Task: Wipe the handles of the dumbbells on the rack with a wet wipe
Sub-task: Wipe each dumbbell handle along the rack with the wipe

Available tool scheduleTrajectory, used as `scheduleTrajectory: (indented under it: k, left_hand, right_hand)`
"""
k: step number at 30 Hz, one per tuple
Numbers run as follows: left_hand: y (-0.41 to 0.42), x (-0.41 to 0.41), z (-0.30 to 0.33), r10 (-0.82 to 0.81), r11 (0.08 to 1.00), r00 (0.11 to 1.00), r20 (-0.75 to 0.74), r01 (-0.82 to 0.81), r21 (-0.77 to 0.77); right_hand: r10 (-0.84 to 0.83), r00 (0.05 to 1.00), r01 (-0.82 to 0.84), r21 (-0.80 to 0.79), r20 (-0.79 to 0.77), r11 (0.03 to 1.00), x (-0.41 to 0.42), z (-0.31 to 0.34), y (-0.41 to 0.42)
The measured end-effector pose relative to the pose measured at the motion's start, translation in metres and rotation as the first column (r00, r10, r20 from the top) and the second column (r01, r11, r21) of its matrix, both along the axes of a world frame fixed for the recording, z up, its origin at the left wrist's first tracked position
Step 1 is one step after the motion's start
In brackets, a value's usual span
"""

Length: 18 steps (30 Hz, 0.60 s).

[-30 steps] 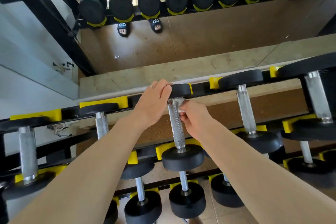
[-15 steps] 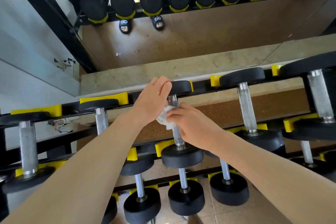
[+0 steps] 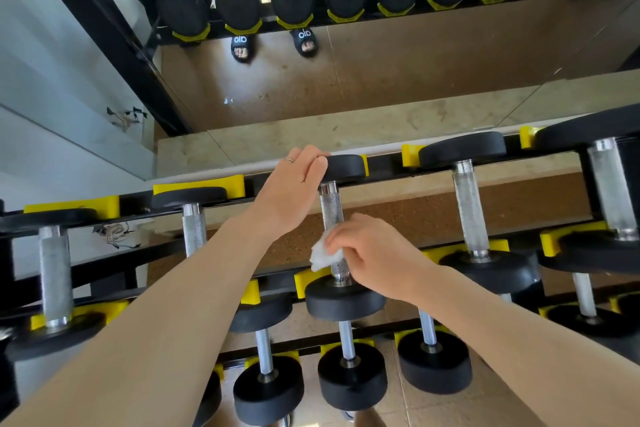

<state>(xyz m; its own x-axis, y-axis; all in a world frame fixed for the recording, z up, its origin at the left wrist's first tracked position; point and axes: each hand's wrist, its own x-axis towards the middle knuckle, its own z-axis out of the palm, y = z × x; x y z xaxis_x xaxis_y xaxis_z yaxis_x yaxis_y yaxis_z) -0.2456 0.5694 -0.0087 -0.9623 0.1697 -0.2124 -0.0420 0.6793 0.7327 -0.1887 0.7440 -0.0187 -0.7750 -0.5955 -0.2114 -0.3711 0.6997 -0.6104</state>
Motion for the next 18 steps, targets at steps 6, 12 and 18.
scheduleTrajectory:
  k: [6, 12, 18]
  left_hand:
    - [0.001, 0.001, -0.003, 0.009, 1.0, 1.0, 0.014, -0.009, -0.001]
    - [0.0, -0.001, -0.011, 0.046, 0.999, 0.998, 0.031, -0.046, -0.001]
    - [0.001, -0.001, -0.013, 0.056, 0.998, 0.998, 0.024, -0.056, -0.003]
  right_hand:
    - [-0.697, 0.525, 0.787, 0.034, 0.489, 0.616, -0.012, -0.003, 0.0]
    - [-0.568, 0.6, 0.508, 0.28, 0.564, 0.815, -0.01, -0.011, -0.016]
    - [-0.4, 0.834, 0.335, 0.226, 0.379, 0.915, 0.009, 0.011, 0.0]
